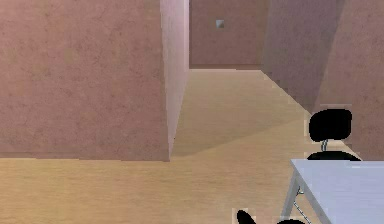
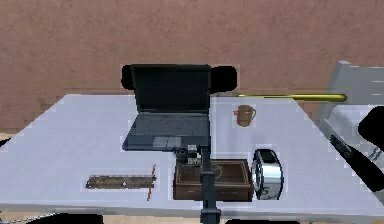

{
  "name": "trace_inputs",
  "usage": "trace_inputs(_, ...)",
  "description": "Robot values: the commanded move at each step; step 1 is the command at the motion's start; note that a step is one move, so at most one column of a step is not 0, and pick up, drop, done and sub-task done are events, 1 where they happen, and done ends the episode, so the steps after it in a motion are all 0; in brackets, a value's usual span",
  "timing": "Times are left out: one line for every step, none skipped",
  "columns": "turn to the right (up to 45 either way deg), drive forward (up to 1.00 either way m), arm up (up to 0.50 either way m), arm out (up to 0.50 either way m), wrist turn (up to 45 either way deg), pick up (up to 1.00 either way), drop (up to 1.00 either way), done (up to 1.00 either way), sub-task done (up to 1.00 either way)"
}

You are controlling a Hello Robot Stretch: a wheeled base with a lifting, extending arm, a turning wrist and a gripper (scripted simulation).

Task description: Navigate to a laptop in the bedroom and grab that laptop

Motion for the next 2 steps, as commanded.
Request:
trace_inputs(0.0,0.00,0.10,0.00,0.0,0.00,0.00,0.00,0.00)
trace_inputs(0.0,0.00,0.00,0.00,0.0,0.00,0.00,1.00,0.00)
